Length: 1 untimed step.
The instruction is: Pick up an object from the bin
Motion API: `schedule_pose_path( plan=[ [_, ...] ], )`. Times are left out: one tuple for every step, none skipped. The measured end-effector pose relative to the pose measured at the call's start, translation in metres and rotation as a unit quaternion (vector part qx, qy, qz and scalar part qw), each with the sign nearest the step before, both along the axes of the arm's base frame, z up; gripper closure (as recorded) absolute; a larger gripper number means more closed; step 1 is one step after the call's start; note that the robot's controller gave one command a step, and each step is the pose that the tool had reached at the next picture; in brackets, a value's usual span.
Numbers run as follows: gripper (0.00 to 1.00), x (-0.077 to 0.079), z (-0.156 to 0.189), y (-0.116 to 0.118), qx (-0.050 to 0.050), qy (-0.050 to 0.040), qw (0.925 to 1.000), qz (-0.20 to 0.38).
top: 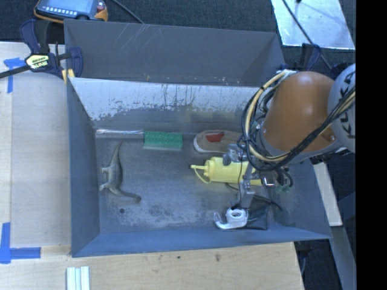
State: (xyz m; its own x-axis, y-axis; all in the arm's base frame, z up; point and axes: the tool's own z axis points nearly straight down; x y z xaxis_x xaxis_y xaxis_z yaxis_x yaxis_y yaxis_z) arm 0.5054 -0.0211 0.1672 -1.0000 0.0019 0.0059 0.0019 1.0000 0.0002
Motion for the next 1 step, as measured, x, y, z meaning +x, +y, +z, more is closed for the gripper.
schedule_pose_path(
  plan=[
    [0.0,0.0019,0.0044,0.0,0.0,-0.0043,1.0,0.0]
  ],
)
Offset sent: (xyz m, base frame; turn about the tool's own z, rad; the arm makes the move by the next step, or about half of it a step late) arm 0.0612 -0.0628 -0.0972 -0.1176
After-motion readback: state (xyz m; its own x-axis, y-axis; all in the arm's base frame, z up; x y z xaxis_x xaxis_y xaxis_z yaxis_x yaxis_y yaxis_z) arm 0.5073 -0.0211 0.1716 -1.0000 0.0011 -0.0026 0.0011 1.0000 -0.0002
